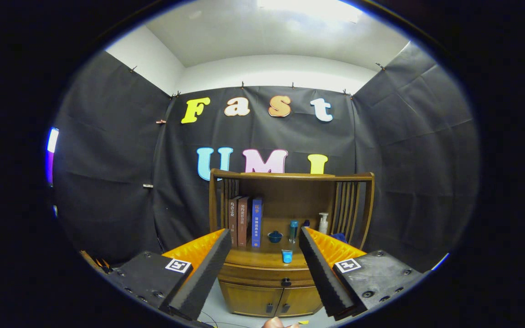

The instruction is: Pull open the drawer, take out the items inside it, and place them on the countertop above the cabinet.

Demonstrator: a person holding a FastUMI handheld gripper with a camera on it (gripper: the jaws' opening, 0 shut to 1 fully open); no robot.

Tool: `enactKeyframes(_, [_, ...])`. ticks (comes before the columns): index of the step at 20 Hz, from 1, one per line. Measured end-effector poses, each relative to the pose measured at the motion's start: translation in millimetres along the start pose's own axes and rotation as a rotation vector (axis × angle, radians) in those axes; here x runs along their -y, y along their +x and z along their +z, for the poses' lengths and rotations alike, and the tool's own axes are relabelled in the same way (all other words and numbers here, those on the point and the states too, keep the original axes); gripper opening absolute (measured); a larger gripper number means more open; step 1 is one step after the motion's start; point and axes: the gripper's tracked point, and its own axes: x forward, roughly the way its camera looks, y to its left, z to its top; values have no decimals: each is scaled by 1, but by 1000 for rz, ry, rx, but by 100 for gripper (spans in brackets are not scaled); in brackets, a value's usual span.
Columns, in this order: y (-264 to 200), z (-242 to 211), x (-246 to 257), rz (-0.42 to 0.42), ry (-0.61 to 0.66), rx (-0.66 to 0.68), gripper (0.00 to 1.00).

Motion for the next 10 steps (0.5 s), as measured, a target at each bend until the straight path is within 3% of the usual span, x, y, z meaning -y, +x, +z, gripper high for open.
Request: enactKeyframes(10, [-2, -5, 1, 4, 23, 5, 99])
